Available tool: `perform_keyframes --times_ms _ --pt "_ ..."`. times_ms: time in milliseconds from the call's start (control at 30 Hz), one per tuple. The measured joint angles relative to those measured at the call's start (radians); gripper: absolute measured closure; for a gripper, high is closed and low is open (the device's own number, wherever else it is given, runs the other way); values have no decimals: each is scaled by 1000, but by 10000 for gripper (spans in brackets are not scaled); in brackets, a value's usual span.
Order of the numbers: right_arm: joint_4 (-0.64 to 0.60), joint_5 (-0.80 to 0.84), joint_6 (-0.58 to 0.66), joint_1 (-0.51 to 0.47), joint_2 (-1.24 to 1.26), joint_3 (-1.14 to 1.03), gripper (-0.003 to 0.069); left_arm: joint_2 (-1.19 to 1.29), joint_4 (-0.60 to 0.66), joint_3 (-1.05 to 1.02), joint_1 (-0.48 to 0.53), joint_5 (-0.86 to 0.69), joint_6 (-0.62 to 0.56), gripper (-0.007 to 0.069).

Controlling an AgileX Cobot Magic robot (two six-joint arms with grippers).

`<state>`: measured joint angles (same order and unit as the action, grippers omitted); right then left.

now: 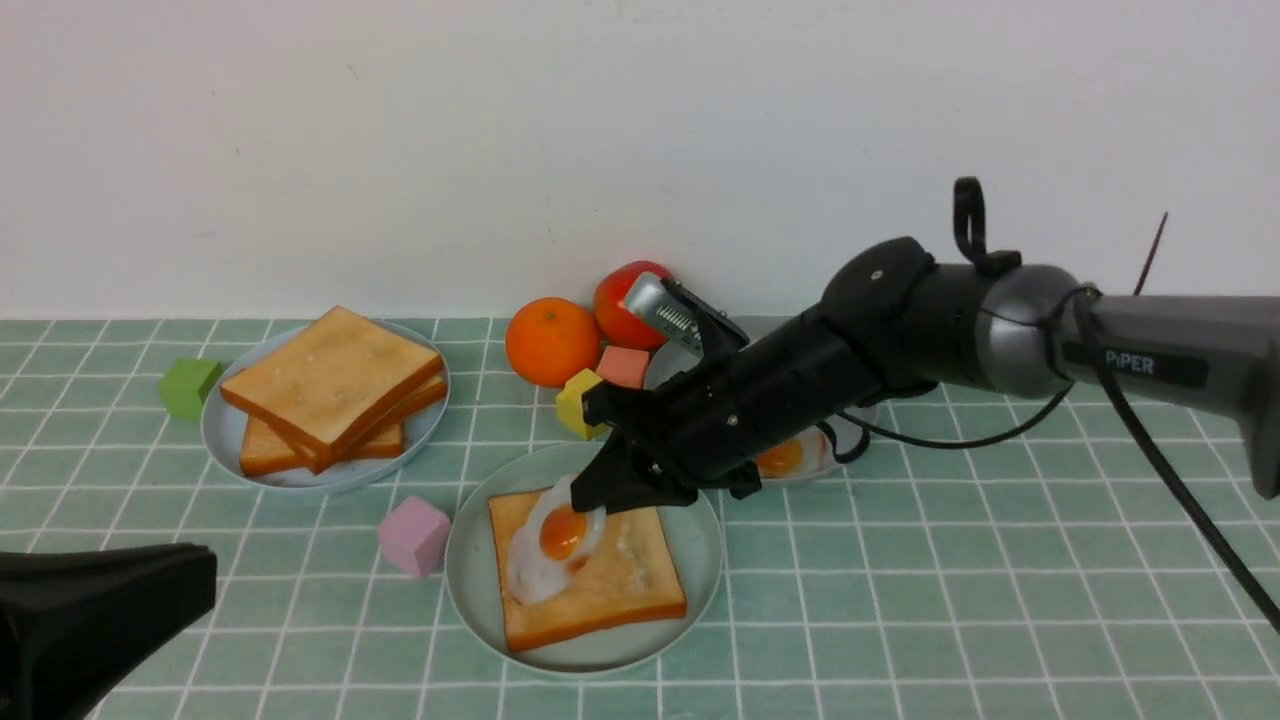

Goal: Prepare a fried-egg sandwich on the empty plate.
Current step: Use the right arm to place the fried egg on the slice of bread in the middle, then use the left arm to grab a slice of bread

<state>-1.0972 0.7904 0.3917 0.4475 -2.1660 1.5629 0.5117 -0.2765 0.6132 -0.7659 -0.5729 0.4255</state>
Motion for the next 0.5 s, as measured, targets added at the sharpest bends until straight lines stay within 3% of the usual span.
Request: perform_keyframes --times_ms 133,300,400,500 --pt "12 -15 -1 -1 0 0 569 0 0 0 0 0 0 637" --pt "75 -52 -1 -11 0 0 389 0 0 0 0 0 0 633" --pt "121 -32 -1 -39 3 0 237 0 1 0 0 -9 0 629" --pt "210 34 -13 -79 49 0 189 19 4 0 0 -30 21 628"
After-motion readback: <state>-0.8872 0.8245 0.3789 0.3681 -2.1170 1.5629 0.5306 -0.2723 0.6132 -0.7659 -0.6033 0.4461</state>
